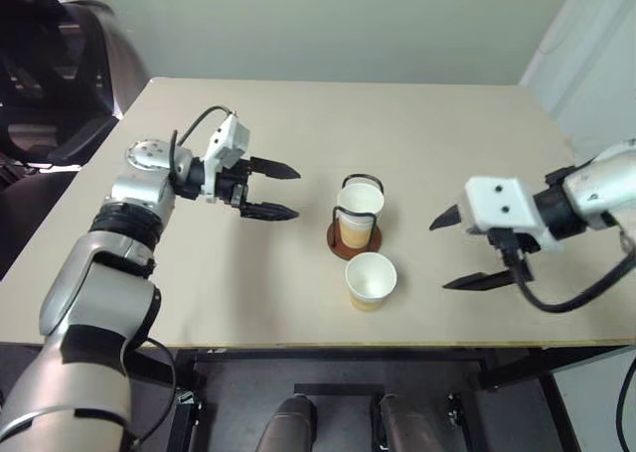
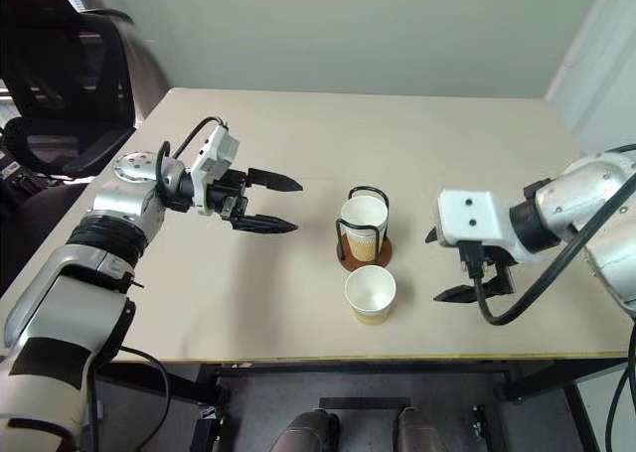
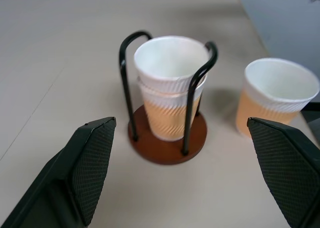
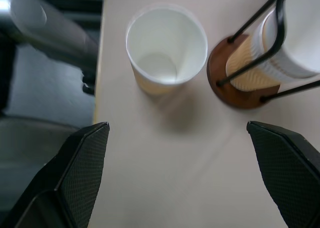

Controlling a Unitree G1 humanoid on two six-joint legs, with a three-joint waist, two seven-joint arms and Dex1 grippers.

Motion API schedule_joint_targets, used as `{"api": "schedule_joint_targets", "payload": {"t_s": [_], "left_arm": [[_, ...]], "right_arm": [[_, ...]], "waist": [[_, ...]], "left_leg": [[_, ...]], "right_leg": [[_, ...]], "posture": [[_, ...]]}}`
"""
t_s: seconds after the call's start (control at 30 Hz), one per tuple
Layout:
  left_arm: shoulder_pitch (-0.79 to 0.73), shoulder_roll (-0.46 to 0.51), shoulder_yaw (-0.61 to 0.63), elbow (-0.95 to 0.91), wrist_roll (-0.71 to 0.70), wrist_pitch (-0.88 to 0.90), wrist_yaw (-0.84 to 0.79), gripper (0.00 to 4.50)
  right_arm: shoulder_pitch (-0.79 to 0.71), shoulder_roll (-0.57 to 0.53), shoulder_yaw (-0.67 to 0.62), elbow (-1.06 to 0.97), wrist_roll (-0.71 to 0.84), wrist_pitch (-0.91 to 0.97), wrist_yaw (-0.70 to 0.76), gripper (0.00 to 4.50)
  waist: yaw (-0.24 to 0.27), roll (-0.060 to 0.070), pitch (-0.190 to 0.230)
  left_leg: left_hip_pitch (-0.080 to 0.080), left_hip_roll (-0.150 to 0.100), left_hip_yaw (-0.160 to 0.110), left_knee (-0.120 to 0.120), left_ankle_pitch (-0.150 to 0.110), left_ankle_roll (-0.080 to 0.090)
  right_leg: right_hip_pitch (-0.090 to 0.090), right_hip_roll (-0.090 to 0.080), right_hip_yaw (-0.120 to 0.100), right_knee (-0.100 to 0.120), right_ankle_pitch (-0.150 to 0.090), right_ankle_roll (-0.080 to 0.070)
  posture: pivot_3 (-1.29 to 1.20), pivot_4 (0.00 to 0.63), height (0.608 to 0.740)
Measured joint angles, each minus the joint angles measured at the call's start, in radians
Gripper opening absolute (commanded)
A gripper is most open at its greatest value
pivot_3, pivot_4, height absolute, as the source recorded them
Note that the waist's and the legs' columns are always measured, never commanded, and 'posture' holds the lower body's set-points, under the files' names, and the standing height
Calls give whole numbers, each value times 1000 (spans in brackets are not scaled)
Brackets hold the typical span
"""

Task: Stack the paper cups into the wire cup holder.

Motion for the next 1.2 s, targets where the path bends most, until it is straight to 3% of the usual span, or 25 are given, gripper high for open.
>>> {"api": "schedule_joint_targets", "payload": {"t_s": [0.37, 0.9, 1.2], "left_arm": [[59, 181, -270, -244, -152, -44, 0, 4500], [59, 177, -283, -280, -263, -63, 0, 4500], [58, 175, -281, -281, -266, -62, 0, 4500]], "right_arm": [[1, 65, 49, -30, -38, -28, -61, 4474], [62, 67, 109, -113, -82, -54, -83, 4474], [57, 126, 154, -114, -126, -60, -117, 4474]], "waist": [[-2, 0, 0], [4, 0, 0], [3, 0, 0]], "left_leg": [[2, 0, -2, 2, 2, 1], [1, -1, -2, 1, 1, 0], [1, -1, -2, 0, 1, 0]], "right_leg": [[2, 1, 0, -1, 2, 0], [2, 0, -1, -1, 1, -1], [2, 0, -1, -1, 1, -1]], "posture": [[0, 150, 740], [0, 150, 740], [0, 150, 740]]}}
